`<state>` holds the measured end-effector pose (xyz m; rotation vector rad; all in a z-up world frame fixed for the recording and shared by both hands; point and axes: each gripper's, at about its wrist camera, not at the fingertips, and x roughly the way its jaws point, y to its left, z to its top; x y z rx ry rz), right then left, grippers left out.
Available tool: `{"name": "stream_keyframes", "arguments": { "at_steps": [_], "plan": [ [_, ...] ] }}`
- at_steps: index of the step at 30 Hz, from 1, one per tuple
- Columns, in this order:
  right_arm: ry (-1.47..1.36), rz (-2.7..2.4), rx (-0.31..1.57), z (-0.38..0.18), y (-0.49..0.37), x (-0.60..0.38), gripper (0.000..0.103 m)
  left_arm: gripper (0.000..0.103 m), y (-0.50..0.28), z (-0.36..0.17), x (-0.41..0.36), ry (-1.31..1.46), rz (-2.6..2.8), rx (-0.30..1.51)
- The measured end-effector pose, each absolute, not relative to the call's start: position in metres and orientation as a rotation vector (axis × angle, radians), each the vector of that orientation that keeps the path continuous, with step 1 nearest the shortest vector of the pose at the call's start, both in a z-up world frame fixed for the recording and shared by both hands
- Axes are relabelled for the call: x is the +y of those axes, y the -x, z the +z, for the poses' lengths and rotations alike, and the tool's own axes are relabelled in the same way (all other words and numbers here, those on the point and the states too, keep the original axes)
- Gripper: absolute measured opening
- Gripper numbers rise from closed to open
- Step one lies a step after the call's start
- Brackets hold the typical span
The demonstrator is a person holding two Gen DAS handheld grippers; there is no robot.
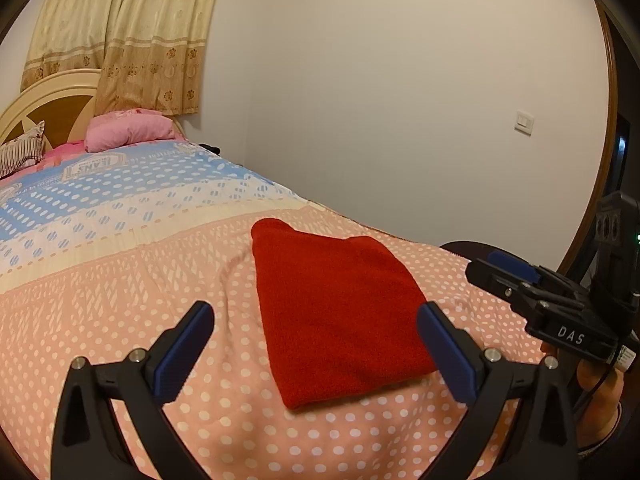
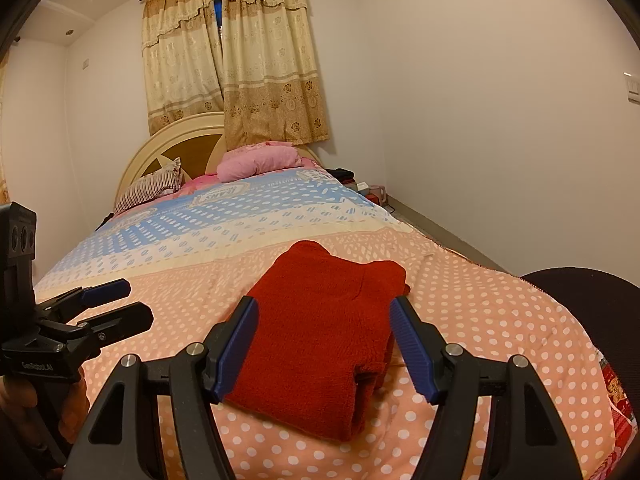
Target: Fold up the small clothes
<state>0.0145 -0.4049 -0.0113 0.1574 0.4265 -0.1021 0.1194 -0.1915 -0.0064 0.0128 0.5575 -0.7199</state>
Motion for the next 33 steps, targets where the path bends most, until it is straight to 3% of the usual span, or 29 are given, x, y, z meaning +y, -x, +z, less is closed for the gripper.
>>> {"name": "stream_keyframes", "arguments": {
  "at_steps": [33],
  "plan": [
    [-0.181, -0.116, 0.384, -0.0128, -0.0106, -0.4075, 0.069, 0.103, -0.1128, -0.0048, -0.1964, -0.037, -0.754, 0.55]
  ]
}}
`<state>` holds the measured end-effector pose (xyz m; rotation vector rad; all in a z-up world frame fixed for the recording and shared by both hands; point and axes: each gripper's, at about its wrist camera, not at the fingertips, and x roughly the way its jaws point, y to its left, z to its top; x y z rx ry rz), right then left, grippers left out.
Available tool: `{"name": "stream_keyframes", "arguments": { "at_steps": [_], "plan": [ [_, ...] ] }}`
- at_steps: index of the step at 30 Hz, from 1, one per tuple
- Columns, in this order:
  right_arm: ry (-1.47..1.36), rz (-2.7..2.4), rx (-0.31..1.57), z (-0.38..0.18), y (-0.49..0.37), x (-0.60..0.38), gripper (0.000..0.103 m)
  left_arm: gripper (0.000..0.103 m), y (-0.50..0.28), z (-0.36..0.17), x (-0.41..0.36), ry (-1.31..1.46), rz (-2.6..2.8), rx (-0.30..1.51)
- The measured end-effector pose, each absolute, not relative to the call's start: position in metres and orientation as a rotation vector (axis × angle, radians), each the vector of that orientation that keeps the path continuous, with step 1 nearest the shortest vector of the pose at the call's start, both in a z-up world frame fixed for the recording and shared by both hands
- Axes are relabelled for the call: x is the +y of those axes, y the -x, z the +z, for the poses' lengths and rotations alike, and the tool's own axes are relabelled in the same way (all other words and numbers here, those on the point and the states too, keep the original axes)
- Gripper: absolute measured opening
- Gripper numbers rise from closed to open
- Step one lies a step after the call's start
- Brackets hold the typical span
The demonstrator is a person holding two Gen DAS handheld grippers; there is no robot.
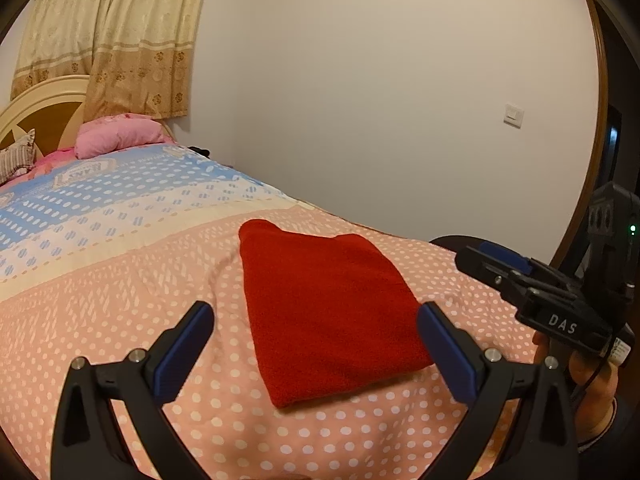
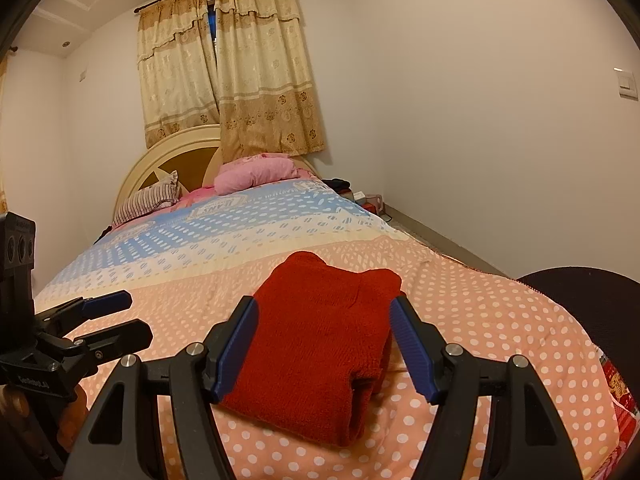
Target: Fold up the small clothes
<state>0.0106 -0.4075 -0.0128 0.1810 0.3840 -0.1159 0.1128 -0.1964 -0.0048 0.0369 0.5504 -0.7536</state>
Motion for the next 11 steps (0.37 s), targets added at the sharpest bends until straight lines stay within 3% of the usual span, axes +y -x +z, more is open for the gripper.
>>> {"name": "stream_keyframes", "arguments": {
  "at_steps": [11],
  "plan": [
    [-0.178, -0.111, 0.401, -0.0165, -0.013, -0.408, 0.069, 0.103, -0.1067, -0.0049, -0.1966, -0.062, -0.745, 0.516]
  ]
}}
